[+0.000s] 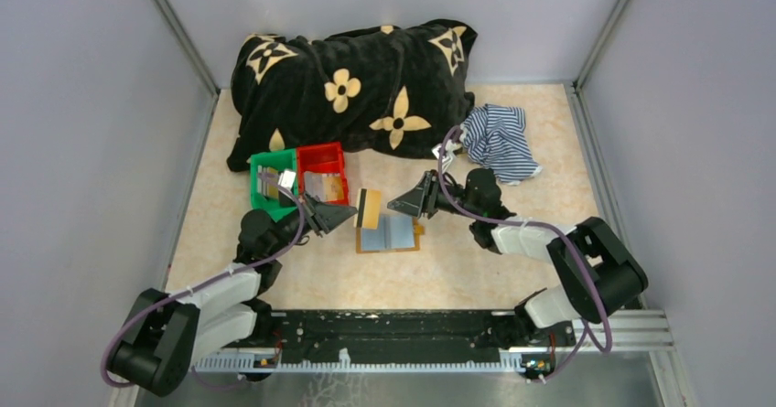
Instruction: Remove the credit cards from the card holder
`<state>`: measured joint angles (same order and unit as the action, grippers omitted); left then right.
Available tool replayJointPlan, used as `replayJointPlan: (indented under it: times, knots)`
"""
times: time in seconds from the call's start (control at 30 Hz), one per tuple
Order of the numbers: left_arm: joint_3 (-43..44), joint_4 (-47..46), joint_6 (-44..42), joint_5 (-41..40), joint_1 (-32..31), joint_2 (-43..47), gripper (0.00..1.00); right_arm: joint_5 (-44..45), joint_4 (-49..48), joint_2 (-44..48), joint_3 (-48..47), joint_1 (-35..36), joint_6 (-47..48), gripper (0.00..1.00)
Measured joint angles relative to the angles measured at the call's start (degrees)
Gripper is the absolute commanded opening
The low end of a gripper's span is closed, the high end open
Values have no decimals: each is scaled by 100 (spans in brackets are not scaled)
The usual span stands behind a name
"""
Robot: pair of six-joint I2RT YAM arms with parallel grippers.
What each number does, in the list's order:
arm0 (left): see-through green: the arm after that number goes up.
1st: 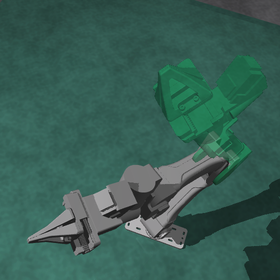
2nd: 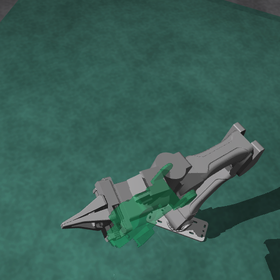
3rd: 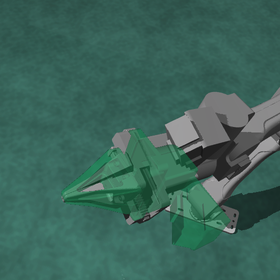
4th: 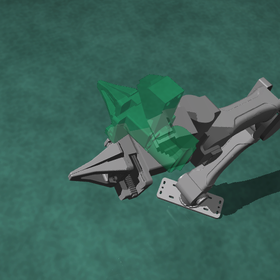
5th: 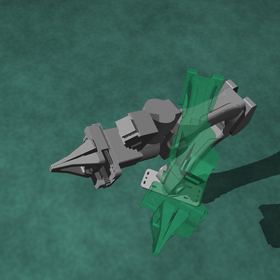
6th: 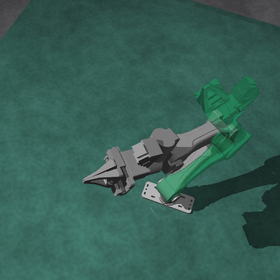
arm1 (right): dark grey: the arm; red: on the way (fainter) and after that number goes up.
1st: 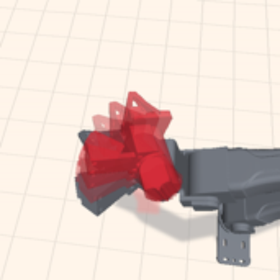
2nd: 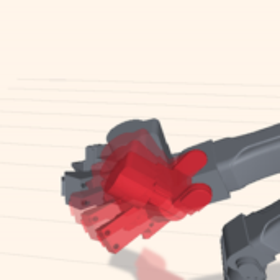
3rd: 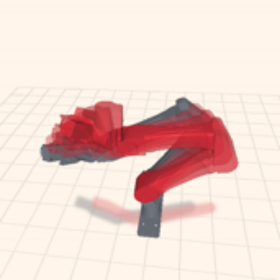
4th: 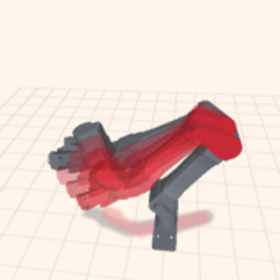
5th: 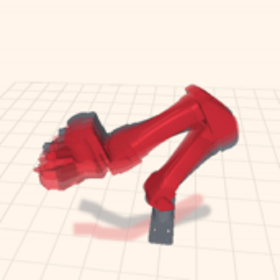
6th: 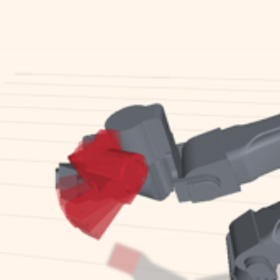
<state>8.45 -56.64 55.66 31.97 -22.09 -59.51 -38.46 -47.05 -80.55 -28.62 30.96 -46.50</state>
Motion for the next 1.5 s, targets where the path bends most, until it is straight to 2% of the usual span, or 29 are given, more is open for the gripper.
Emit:
replayJointPlan:
  times: [0.27,0.47,0.5,0.6,0.73,0.93,0.97,1.13,1.2,1.23,1.33,1.5]
  knots:
    - [-15,-452,162,2,0,-258,0,-251,-1051,-474,0,72,-542,44]
    - [-37,-688,260,2,2,-356,0,-264,-1432,-824,-59,400,-752,44]
    - [-42,-719,278,2,2,-356,0,-264,-1504,-885,-76,457,-782,42]
    - [-46,-778,302,2,4,-350,0,-273,-1698,-992,-79,494,-883,20]
    - [-55,-767,302,2,7,-321,0,-275,-1779,-1060,-118,494,-968,0]
    - [-162,-636,234,-42,13,-162,0,-330,-1823,-1069,-188,498,-1012,0]
    - [-173,-586,208,-48,13,-127,3,-334,-1818,-1069,-188,503,-1012,0]
    - [-170,79,-118,-205,15,188,63,-332,-1755,-1069,-236,505,-1008,0]
    - [-92,789,-385,-455,37,485,80,-315,-1655,-1069,-334,496,-970,0]
    - [-4,1281,-542,-678,50,686,84,-304,-1589,-1069,-380,487,-951,0]
    - [299,2693,-1060,-1499,92,1329,88,-212,-1141,-1067,-616,466,-785,0]
    - [767,4474,-1657,-2839,125,2168,88,538,1001,-1104,-1768,546,125,0]
